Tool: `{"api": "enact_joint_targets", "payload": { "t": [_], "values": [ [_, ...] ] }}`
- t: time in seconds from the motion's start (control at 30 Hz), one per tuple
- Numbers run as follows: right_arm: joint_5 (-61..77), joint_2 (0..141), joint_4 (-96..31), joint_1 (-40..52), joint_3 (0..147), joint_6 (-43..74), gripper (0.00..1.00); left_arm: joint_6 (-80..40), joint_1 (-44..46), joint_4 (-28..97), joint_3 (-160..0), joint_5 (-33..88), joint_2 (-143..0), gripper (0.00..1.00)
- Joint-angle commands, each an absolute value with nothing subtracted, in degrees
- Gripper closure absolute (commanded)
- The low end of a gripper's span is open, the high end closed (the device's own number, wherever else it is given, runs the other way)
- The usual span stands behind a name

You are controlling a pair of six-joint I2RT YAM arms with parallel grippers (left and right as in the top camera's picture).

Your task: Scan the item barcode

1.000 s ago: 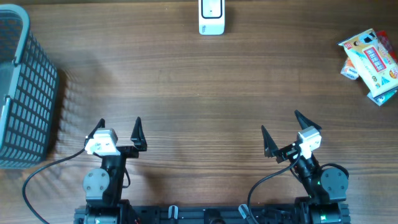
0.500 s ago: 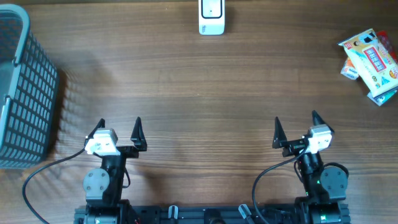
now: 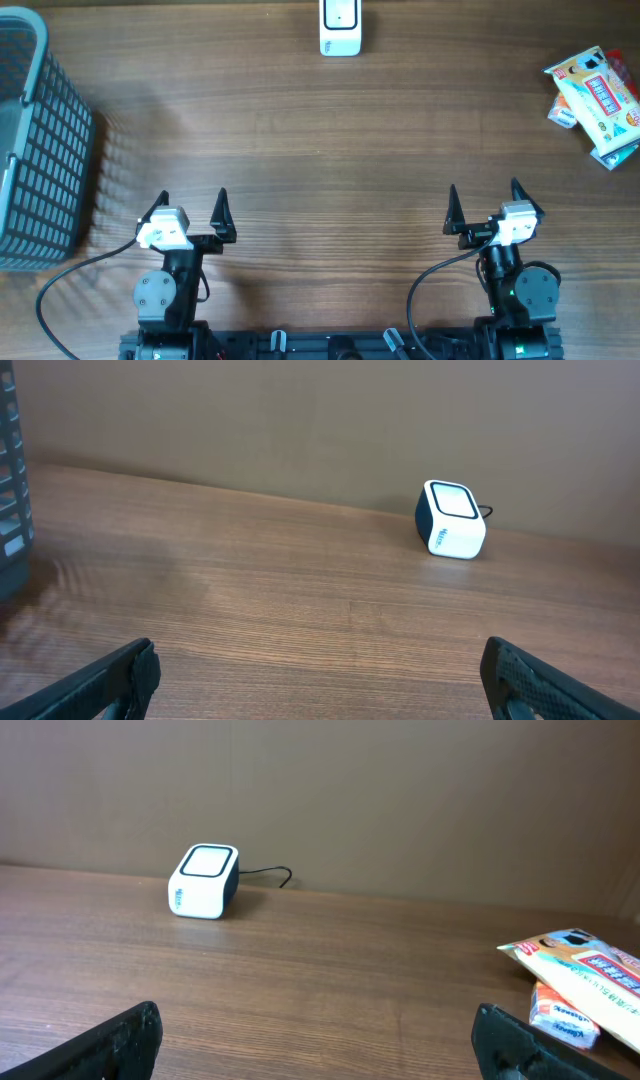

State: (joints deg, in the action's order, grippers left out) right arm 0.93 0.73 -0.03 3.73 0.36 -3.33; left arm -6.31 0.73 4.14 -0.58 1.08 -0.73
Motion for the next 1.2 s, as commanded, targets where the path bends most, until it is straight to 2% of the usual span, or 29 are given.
{"api": "enact_joint_targets", "payload": {
  "t": [0.0, 1.17],
  "values": [
    [-1.91, 0.21, 0.25, 4.01, 0.32, -1.30, 0.00, -6.63, 0.40, 4.32, -0.32, 0.14, -0.21, 0.00],
    [-1.08, 0.21, 0.38, 4.01, 0.32, -1.50, 0.00, -6.63, 0.40, 4.32, -0.32, 0.14, -0.21, 0.00]
  ]
}}
